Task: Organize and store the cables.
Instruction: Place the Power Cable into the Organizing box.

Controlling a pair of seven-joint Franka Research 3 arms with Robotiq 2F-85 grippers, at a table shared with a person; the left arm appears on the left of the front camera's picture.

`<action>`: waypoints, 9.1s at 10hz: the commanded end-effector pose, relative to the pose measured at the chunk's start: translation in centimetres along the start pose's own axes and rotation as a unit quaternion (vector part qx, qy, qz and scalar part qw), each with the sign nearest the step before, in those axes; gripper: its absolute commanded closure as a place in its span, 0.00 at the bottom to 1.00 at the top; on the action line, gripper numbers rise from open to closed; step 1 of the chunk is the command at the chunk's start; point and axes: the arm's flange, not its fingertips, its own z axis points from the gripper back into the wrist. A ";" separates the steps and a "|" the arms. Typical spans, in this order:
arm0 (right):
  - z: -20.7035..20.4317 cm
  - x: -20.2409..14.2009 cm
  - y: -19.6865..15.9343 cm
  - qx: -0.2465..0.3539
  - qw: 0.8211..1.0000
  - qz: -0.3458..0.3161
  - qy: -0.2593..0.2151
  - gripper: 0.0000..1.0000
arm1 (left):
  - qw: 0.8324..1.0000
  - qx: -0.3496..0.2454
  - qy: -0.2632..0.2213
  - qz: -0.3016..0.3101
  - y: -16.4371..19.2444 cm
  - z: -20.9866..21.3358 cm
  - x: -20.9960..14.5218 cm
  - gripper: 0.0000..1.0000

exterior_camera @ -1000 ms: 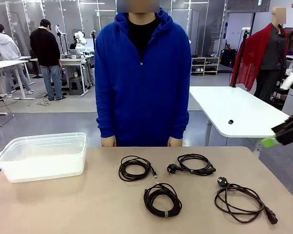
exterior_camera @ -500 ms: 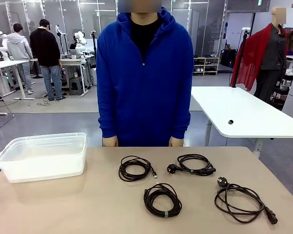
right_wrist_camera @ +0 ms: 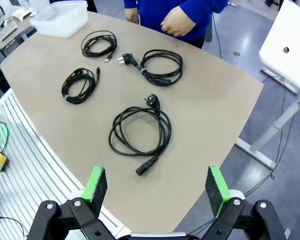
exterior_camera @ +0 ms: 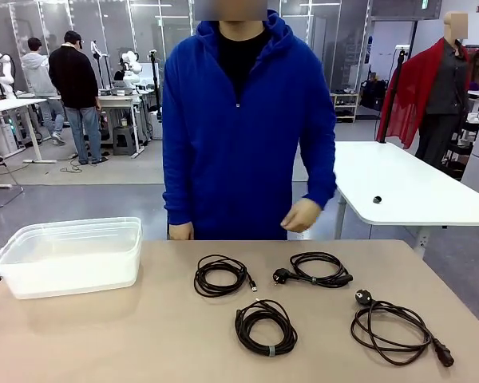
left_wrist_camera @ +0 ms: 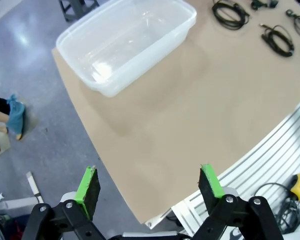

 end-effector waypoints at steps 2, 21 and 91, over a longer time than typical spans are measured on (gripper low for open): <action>-0.8 0.5 1.1 0.000 1.000 0.012 -0.010 0.00 | 0.999 -0.023 -0.024 0.005 -1.0 -1.1 -1.5 0.00; -0.2 0.2 0.5 0.000 1.000 0.018 0.014 0.00 | 1.000 -0.001 -0.006 0.007 0.3 0.2 -0.5 0.00; -44.6 22.8 7.6 0.060 0.857 0.289 0.422 1.00 | 1.000 -0.001 -0.006 0.007 0.3 0.2 -0.5 0.00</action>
